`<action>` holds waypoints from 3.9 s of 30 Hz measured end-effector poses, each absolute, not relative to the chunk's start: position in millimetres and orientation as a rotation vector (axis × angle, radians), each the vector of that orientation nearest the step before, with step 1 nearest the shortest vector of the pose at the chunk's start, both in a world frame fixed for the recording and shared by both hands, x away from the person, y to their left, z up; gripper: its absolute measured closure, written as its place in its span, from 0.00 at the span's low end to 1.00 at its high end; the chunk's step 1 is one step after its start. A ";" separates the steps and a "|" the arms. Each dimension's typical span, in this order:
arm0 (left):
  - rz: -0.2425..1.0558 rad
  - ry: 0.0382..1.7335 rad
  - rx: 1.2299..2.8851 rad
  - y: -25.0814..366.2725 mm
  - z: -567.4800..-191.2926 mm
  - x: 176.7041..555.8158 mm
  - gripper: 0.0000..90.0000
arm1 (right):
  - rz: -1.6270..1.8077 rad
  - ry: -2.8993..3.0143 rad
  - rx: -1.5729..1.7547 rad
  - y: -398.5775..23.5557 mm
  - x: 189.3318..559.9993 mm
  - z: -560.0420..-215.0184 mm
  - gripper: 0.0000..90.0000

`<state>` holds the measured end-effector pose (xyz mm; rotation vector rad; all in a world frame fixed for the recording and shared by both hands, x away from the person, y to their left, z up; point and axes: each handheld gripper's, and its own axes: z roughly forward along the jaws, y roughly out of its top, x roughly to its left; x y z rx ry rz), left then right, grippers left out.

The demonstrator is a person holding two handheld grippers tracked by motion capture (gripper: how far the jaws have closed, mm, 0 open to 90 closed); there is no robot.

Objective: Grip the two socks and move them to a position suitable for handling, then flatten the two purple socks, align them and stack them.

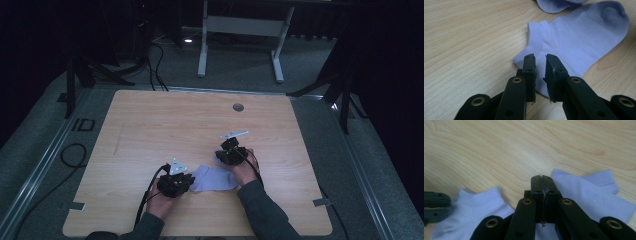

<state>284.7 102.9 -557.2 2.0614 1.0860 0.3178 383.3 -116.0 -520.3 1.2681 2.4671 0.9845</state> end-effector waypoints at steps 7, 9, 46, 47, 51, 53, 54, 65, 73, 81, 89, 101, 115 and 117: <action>0.319 1.082 2.062 102.1 -557.3 284.0 0.84 | 1.059 2.423 1.297 -134.8 379.3 -506.2 0.99; 0.319 1.083 2.062 102.0 -557.4 283.9 0.84 | 1.076 2.408 1.304 -143.1 378.9 -503.0 0.99; 0.324 1.098 2.047 108.3 -555.1 285.1 0.82 | 0.812 2.133 1.521 -258.9 374.7 -525.9 0.98; 0.324 1.098 2.047 108.3 -555.1 285.1 0.82 | 0.812 2.133 1.521 -258.9 374.7 -525.9 0.98; 0.330 1.100 2.042 110.3 -553.7 286.9 0.81 | 0.820 2.136 1.533 -263.4 375.2 -524.9 0.78; 0.332 1.107 2.045 111.6 -553.6 288.1 0.80 | 0.840 2.126 1.525 -263.6 375.0 -520.2 0.72; 0.336 1.104 2.048 112.1 -553.5 288.5 0.80 | 0.851 2.128 1.516 -262.8 375.0 -517.4 0.70; 0.342 1.109 2.037 115.3 -551.5 289.1 0.78 | 0.893 2.223 1.368 -238.0 372.6 -497.2 0.60; 0.335 1.108 2.035 113.8 -552.2 290.1 0.77 | 0.899 2.266 1.327 -226.0 375.4 -494.9 0.57; 0.333 1.114 2.029 115.4 -551.5 290.3 0.76 | 0.903 2.356 1.202 -202.7 378.9 -494.5 0.55; 0.334 1.117 2.027 116.1 -551.4 290.5 0.76 | 0.889 2.398 1.160 -190.6 385.4 -502.2 0.55; 0.330 1.117 2.029 114.7 -552.4 290.7 0.76 | 0.876 2.454 1.078 -181.5 392.7 -510.7 0.55; 0.325 1.122 2.027 115.5 -552.1 290.5 0.75 | 0.867 2.538 1.019 -172.7 402.1 -525.2 0.55; 0.326 1.121 2.027 115.2 -552.2 290.5 0.75 | 0.868 2.550 1.001 -170.9 402.3 -527.2 0.55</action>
